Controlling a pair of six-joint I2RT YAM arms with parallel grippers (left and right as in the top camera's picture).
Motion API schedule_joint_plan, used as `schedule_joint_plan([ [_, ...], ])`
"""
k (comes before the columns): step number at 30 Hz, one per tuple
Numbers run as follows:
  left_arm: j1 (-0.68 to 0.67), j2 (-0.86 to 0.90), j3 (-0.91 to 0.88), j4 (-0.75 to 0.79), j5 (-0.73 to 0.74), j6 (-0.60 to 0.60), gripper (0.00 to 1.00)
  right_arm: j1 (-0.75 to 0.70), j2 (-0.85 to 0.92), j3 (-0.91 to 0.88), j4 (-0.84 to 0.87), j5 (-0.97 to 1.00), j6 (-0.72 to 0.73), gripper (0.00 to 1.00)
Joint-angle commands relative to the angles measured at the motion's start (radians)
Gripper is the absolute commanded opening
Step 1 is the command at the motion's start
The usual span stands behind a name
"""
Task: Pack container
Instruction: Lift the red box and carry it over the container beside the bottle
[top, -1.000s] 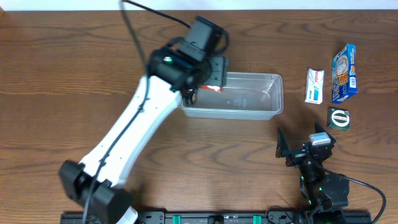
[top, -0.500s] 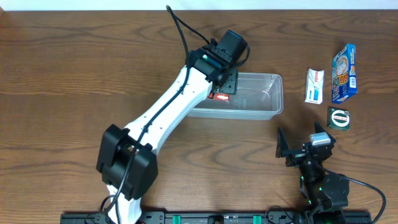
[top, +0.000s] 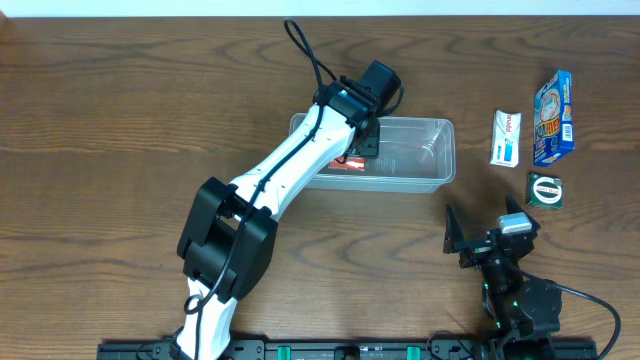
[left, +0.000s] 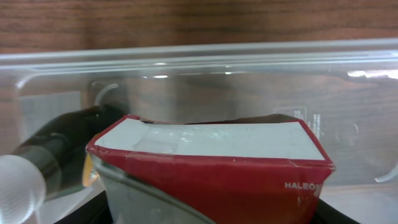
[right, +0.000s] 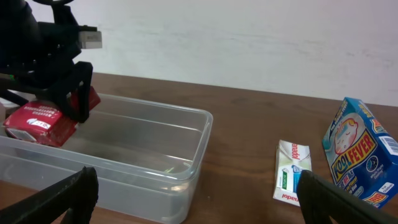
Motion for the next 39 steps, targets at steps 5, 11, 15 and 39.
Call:
schedule_joint_plan([
  [5,0.001,0.008,-0.008,-0.002,-0.042,-0.029,0.67,-0.019,-0.006,-0.002,-0.003,-0.004,-0.01,0.99],
  [11,0.002,0.009,-0.047,0.016,-0.043,-0.038,0.67,-0.019,-0.006,-0.002,-0.003,-0.004,-0.01,0.99],
  [15,0.002,0.01,-0.071,0.03,-0.043,-0.039,0.67,-0.019,-0.006,-0.002,-0.003,-0.004,-0.01,0.99],
  [39,0.002,0.008,-0.076,0.04,-0.042,-0.038,0.77,-0.019,-0.006,-0.002,-0.003,-0.004,-0.01,0.99],
])
